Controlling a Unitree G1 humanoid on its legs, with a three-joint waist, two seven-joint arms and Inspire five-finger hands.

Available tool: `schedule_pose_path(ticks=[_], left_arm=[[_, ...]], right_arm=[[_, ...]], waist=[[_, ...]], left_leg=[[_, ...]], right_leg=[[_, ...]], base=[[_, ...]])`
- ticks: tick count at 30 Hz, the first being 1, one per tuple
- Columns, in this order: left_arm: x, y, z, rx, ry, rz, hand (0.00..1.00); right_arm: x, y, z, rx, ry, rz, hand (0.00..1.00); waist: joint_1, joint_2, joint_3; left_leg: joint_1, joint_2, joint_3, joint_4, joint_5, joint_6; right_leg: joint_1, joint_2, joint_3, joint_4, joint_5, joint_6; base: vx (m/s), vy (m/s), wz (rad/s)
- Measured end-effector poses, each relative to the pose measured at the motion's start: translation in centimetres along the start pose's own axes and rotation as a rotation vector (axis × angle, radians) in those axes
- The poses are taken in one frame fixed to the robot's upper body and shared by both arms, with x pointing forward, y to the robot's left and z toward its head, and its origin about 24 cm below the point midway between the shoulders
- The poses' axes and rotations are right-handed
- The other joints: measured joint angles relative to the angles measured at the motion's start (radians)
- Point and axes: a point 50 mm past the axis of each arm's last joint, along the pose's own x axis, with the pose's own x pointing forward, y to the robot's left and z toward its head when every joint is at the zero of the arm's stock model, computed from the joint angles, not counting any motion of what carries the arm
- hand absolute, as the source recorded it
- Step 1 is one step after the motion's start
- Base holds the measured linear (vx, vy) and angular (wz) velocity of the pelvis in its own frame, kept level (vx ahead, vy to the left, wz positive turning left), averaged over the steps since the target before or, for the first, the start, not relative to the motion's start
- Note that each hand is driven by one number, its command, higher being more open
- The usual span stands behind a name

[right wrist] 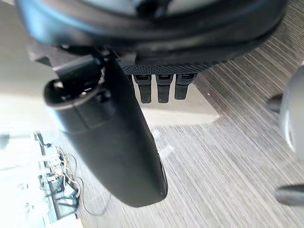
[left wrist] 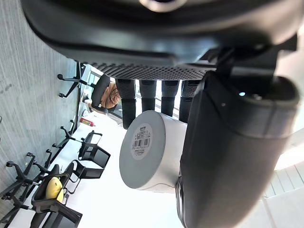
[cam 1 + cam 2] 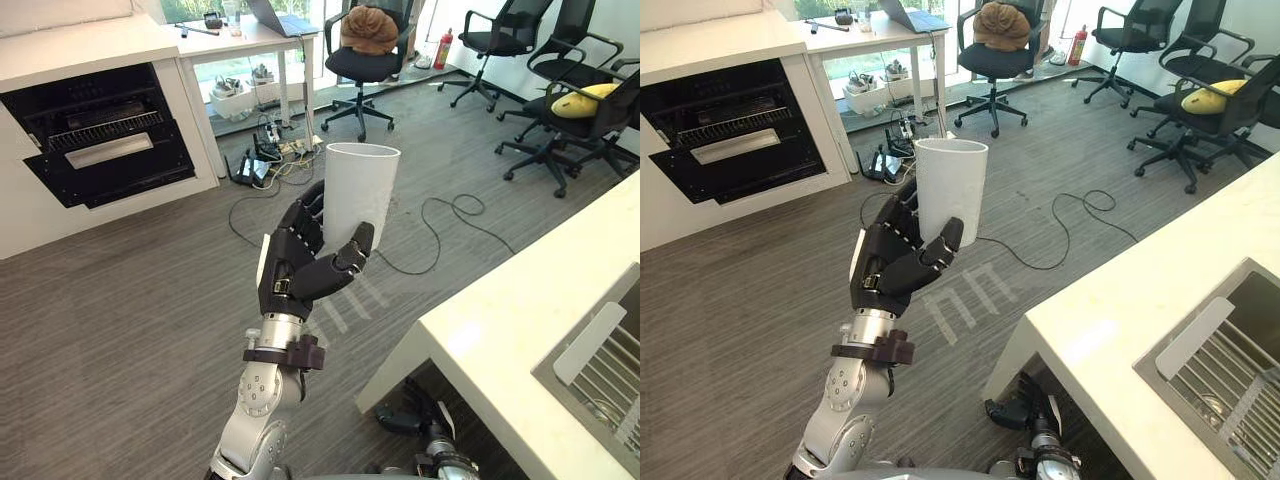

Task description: Walk over to the sink, pick up the cup, carry it to the dishwasher, place the cup inside the dishwasher, then close the dishwasher door

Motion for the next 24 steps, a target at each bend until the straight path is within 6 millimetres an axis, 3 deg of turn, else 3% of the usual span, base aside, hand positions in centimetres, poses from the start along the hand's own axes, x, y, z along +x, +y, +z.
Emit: schedule_pose_path(ticks=[7, 14, 17, 21, 24], left_arm=[[0.0, 0.1, -0.2, 0.006, 0.007, -0.001, 0.3], [0.3, -0.8, -0.2, -0.005, 0.003, -0.053, 0.3], [0.3, -0.9, -0.1, -0.005, 0.001, -0.065, 0.3], [0.3, -0.8, -0.1, -0.002, 0.0, -0.063, 0.3], [0.3, -0.5, -0.1, 0.005, -0.001, -0.051, 0.3]], right_arm=[[0.8, 3.0, 0.9, -0.087, -0.011, 0.127, 0.9], [0.9, 4.0, 1.5, -0.109, -0.034, 0.169, 0.9], [0.8, 4.5, 2.1, -0.151, -0.067, 0.196, 0.9], [0.8, 4.6, 3.3, -0.184, -0.128, 0.19, 0.9], [0.8, 4.0, 4.3, -0.223, -0.174, 0.165, 0.9]], waist=[[0.005, 0.015, 0.009], [0.009, 0.015, 0.009], [0.01, 0.015, 0.009], [0.014, 0.014, 0.009], [0.035, 0.012, 0.009]], left_leg=[[0.071, -0.014, 0.059, -0.129, 0.066, 0.001], [0.075, -0.018, 0.053, -0.132, 0.072, 0.003], [0.066, -0.02, 0.01, -0.14, 0.083, 0.001], [0.041, -0.031, -0.111, -0.156, 0.107, -0.01], [0.011, -0.034, -0.184, -0.113, 0.106, -0.015]], right_leg=[[-0.01, 0.002, 0.073, -0.014, 0.037, 0.015], [-0.012, 0.001, 0.074, 0.003, 0.031, 0.012], [-0.008, -0.002, 0.037, 0.015, 0.008, 0.011], [-0.004, -0.006, -0.019, 0.068, -0.067, 0.009], [0.027, -0.01, -0.071, 0.077, -0.079, 0.012]], base=[[-0.1, 0.04, -0.21], [-0.03, 0.005, 0.0], [0.03, -0.037, 0.43], [0.07, -0.08, 0.88], [0.12, -0.091, 0.91]])
